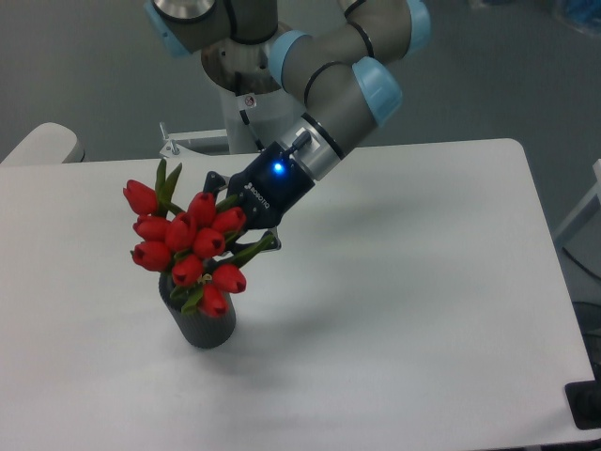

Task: Pick up the flowers from the vase
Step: 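Lift the gripped tulips straight up out of the grey vase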

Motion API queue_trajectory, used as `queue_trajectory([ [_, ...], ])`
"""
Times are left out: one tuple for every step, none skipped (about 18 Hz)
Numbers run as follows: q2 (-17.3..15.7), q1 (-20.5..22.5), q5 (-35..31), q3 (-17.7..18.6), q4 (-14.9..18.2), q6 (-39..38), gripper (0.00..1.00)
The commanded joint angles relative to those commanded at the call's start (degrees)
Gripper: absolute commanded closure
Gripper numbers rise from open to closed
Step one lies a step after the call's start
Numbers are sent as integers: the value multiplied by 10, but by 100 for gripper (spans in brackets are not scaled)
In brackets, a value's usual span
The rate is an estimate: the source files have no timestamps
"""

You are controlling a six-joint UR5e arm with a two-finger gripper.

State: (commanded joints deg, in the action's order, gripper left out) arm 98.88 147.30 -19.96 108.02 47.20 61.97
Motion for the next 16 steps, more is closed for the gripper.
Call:
queue_trajectory([
  [-3,3,3,-1,0,-5,79],
  [-5,6,4,-2,0,-11,79],
  [-6,6,4,-3,0,-11,79],
  [-7,7,8,-3,0,-12,79],
  [-8,8,11,-4,0,-15,79],
  [-11,10,15,-4,0,-18,79],
  [-11,11,16,-9,0,-24,80],
  [-11,12,16,-12,0,-30,80],
  [-11,12,16,-15,0,-33,81],
  [-14,13,17,-16,0,-35,81],
  [-16,15,19,-16,0,-36,81],
  [-19,16,20,-16,0,-37,81],
  [-22,18,22,-16,0,-37,81],
  [-23,20,22,-17,0,-37,81],
  [-24,20,22,-17,-1,-37,81],
  [-26,21,22,-17,-1,-37,81],
])
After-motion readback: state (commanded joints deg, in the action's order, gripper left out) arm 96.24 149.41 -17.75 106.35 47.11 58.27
